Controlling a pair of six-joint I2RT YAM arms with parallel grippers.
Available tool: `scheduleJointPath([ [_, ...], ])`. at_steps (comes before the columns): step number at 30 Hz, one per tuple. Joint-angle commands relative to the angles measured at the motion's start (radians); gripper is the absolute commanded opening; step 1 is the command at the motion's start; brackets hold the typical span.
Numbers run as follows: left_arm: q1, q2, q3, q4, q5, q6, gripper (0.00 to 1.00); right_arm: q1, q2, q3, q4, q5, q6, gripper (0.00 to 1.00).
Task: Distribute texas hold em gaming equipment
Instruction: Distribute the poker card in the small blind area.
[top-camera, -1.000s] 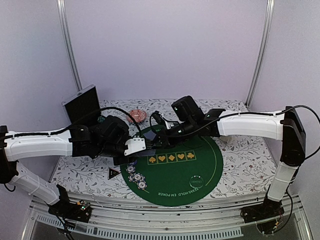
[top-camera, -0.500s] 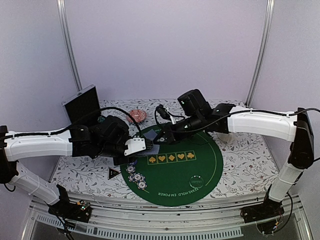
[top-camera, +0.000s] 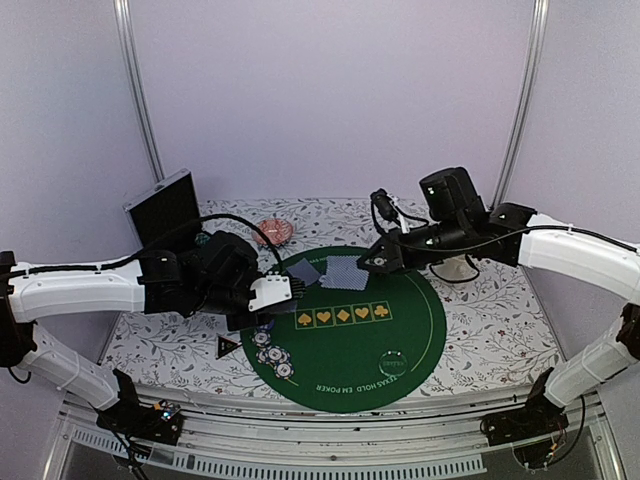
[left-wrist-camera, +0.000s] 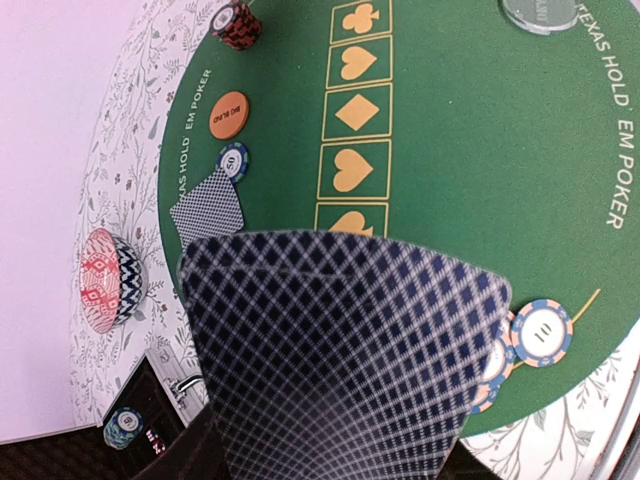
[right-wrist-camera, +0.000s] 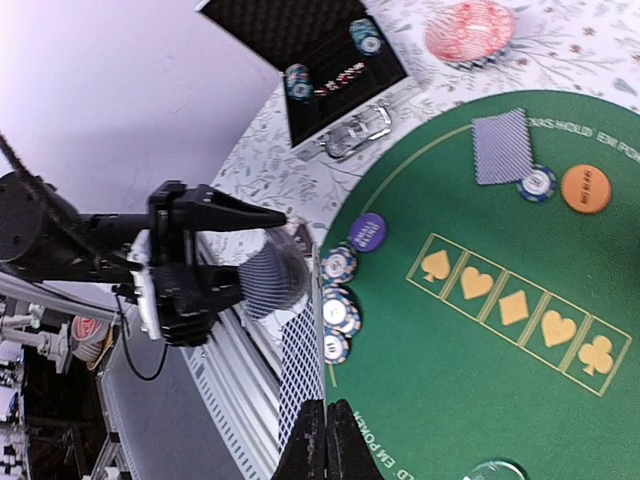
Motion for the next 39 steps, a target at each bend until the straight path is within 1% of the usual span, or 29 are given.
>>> scheduleJointPath([
  [1, -0.001, -0.006, 0.005, 0.017, 0.001, -0.005, 0.50, -0.022, -0.001, -0.077, -0.116, 0.081, -0.001, 0.02],
  [4, -0.001, -0.004, 0.005, 0.017, -0.003, -0.004, 0.50, 0.026, 0.096, -0.106, -0.095, 0.002, -0.012, 0.02],
  [8, -0.001, -0.004, 0.004, 0.017, -0.004, -0.004, 0.50, 0.134, 0.270, -0.057, -0.034, -0.150, -0.070, 0.02],
  [11, 0.000, -0.003, 0.005, 0.017, -0.002, -0.004, 0.50, 0.179, 0.395, 0.010, -0.032, -0.216, -0.106, 0.02],
  [14, 0.000, -0.006, 0.004, 0.017, -0.001, -0.004, 0.50, 0.194, 0.479, 0.039, -0.026, -0.238, -0.120, 0.02],
  [21, 0.000, -0.009, 0.004, 0.017, 0.002, -0.004, 0.50, 0.195, 0.530, 0.030, 0.067, -0.300, -0.100, 0.02],
  [26, 0.000, -0.010, 0.004, 0.016, 0.002, -0.002, 0.50, 0.195, 0.548, 0.014, 0.072, -0.313, -0.091, 0.03],
  [29, 0.000, -0.008, 0.004, 0.017, 0.004, -0.002, 0.50, 0.195, 0.546, 0.008, 0.064, -0.295, -0.083, 0.03],
  [30, 0.001, -0.007, 0.004, 0.017, 0.004, -0.002, 0.50, 0.195, 0.545, 0.008, 0.056, -0.279, -0.081, 0.09],
  [32, 0.001, -0.005, 0.005, 0.016, 0.004, -0.002, 0.50, 0.195, 0.534, 0.008, 0.037, -0.238, -0.078, 0.30],
  [37, 0.000, -0.006, 0.005, 0.017, 0.007, -0.002, 0.50, 0.180, 0.460, 0.012, -0.032, -0.046, -0.057, 0.84],
  [38, 0.000, -0.005, 0.005, 0.017, 0.008, -0.002, 0.50, 0.173, 0.436, 0.010, -0.041, -0.002, -0.051, 0.97],
  [39, 0.001, -0.005, 0.006, 0.017, 0.009, -0.002, 0.50, 0.165, 0.410, 0.007, -0.047, 0.033, -0.040, 0.99],
])
